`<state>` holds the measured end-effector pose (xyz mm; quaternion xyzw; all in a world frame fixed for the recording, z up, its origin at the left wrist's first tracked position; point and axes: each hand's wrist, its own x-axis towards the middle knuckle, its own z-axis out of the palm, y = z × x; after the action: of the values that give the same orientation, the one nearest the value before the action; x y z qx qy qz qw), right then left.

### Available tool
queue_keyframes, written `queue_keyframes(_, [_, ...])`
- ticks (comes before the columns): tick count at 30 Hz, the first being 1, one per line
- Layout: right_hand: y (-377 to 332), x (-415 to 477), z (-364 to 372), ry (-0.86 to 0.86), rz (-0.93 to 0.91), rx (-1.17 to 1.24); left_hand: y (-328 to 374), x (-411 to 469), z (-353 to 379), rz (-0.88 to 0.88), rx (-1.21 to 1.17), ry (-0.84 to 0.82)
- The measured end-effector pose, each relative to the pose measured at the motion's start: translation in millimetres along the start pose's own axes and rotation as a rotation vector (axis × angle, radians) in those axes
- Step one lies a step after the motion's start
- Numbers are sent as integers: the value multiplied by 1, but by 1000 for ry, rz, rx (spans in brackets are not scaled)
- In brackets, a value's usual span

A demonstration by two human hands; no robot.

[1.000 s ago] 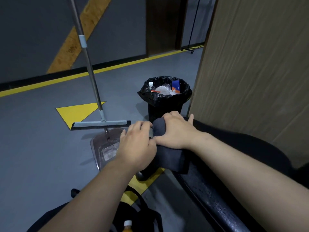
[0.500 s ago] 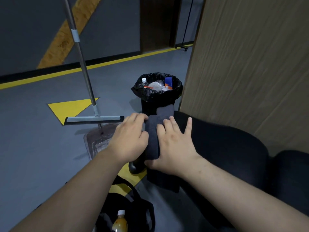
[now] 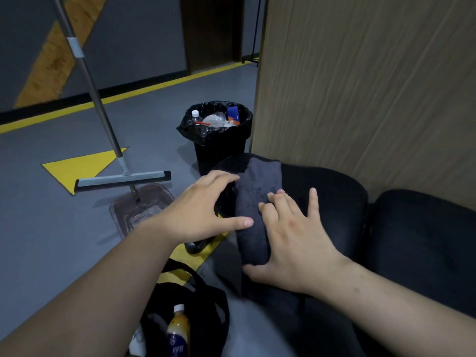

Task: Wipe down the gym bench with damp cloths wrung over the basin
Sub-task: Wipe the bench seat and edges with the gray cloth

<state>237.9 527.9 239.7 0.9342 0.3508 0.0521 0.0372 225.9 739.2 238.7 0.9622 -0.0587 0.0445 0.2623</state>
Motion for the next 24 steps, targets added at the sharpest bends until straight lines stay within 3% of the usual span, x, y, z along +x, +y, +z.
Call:
queue_keyframes(14, [60,-87,-10,10,150,-46,65,21,30,221,58,-121])
queue_keyframes(24, [82,-95,-13,0,265,139,95,29,50,245,139,-195])
